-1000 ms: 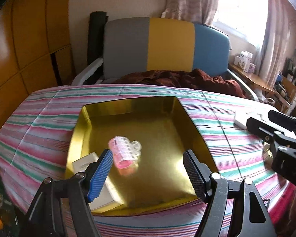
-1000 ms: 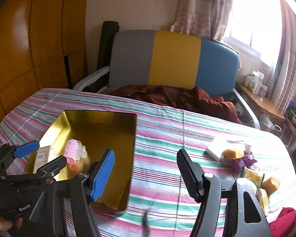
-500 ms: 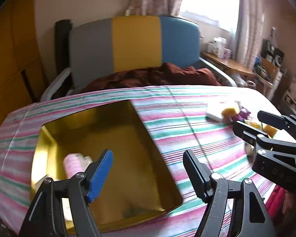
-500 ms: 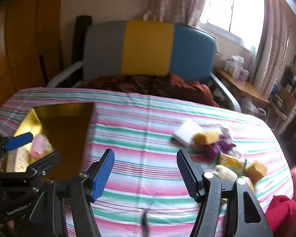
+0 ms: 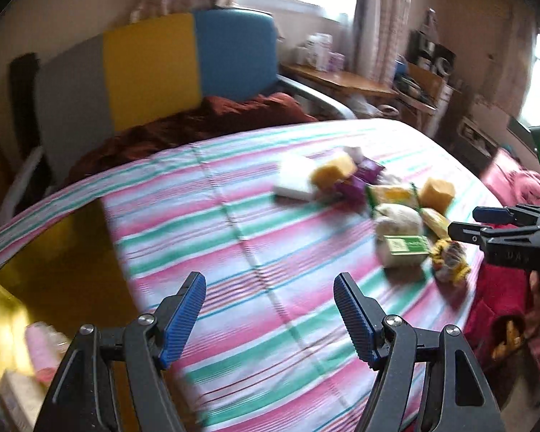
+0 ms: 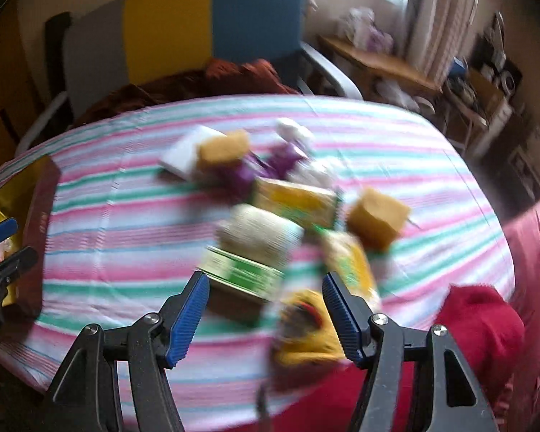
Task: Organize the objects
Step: 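Return both tools from the tray to the pile of items, then grasp the green-and-white box with the left tool while the right tool grasps the yellow pouch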
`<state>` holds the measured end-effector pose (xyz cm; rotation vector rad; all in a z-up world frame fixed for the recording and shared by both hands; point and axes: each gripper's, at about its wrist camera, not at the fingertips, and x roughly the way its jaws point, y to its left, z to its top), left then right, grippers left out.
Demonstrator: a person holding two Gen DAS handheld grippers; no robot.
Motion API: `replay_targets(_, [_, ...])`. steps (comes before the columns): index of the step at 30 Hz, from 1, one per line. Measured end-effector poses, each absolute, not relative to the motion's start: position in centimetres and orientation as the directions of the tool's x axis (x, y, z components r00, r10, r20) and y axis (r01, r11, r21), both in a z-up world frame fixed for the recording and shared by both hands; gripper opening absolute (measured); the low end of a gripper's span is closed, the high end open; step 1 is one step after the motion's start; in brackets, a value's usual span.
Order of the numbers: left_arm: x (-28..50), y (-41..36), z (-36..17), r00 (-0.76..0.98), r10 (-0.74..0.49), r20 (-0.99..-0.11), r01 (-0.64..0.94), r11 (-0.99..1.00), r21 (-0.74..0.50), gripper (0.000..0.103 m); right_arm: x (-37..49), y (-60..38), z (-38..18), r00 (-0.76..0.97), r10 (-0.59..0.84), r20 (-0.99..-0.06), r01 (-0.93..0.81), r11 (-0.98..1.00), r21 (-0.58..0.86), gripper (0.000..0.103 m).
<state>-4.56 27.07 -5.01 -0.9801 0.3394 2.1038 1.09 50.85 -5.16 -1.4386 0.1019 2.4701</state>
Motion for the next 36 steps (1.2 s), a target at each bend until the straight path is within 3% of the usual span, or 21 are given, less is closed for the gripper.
replay_targets(8, [-3.1, 34.0, -7.6, -0.235, 0.569, -0.788, -0.839, -0.529, -0.131, 0.075, 3.2, 57.2, -5.8, -0.421, 0.145, -0.895, -0.411, -0.91, 0.045, 0.067])
replay_targets(11, [-2.4, 36.6, -8.5, -0.186, 0.568, -0.802, -0.862, -0.487, -0.144, 0.079, 3.2, 58.1, -6.2, -0.421, 0.135, -0.897, -0.437, -0.896, 0.07, 0.067])
replay_targets(13, [-1.8, 38.5, -9.0, -0.151, 0.569, -0.808, -0.879, -0.451, -0.153, 0.088, 3.2, 58.5, -6.4, -0.419, 0.13, -0.898, -0.444, -0.893, 0.078, 0.067])
replay_targets(25, [-2.3, 45.0, -11.6, -0.016, 0.53, -0.848, -0.829, -0.481, -0.285, 0.093, 3.4, 59.3, -6.5, -0.44, 0.107, -0.892, -0.434, -0.895, 0.107, 0.067])
replay_targets(29, [-2.3, 46.2, -12.3, -0.002, 0.522, -0.853, -0.813, -0.497, -0.302, 0.093, 3.4, 59.4, -6.4, -0.432, 0.113, -0.895, -0.433, -0.896, 0.096, 0.067])
replay_targets(33, [-3.3, 45.7, -13.3, -0.003, 0.53, -0.848, -0.8, -0.509, -0.316, 0.078, 3.3, 59.5, -6.5, -0.422, 0.116, -0.899, -0.429, -0.9, 0.085, 0.067])
replay_targets(36, [-4.0, 44.2, -13.2, -0.034, 0.544, -0.839, -0.804, -0.514, -0.3, 0.077, 2.9, 59.1, -6.4, -0.408, 0.097, -0.908, -0.399, -0.913, 0.082, 0.067])
